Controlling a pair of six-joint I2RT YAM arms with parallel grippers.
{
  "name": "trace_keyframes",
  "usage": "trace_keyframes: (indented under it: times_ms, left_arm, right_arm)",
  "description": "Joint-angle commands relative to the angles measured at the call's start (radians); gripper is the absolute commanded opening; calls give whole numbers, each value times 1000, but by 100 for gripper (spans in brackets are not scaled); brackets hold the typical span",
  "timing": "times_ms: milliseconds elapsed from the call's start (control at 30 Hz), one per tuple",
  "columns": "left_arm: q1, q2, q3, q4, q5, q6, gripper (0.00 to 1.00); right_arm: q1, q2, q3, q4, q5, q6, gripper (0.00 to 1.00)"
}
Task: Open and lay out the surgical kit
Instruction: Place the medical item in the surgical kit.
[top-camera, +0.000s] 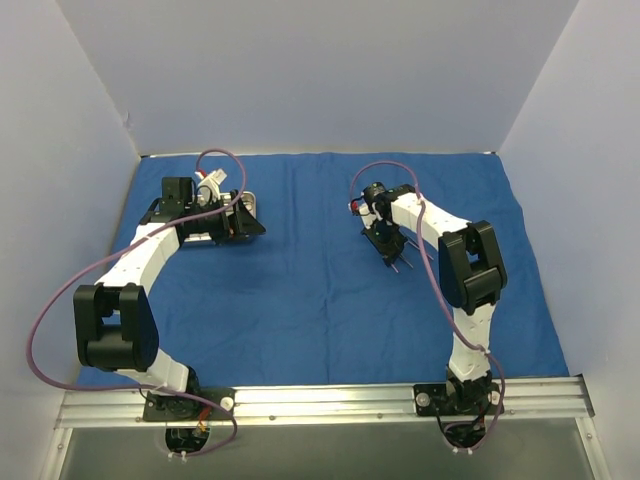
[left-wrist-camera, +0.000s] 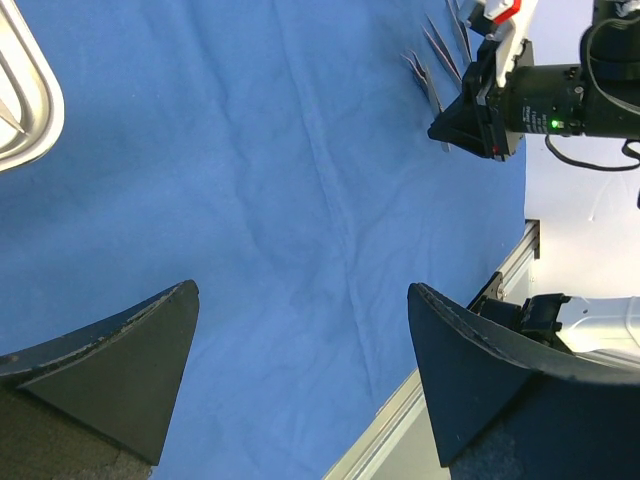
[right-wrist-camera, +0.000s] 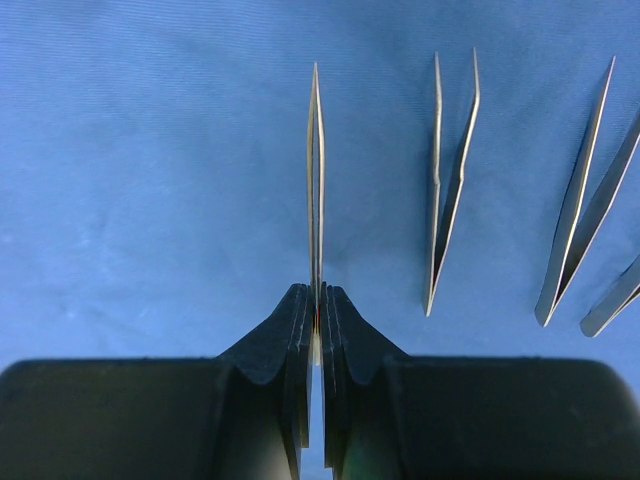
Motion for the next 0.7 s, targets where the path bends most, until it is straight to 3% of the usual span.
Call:
trace_keyframes:
  times_ms: [0, 433, 667]
  left_arm:
    - [7, -8, 43, -5, 6, 19, 94]
    - [21, 8, 60, -14, 9, 19, 94]
    - [27, 20, 80, -49, 1, 22, 94]
  right_arm:
    - [-11, 10, 30, -45, 29, -16, 0]
    - [-15, 47, 21, -27, 28, -17, 0]
    - [-13, 69, 18, -19, 29, -14, 6]
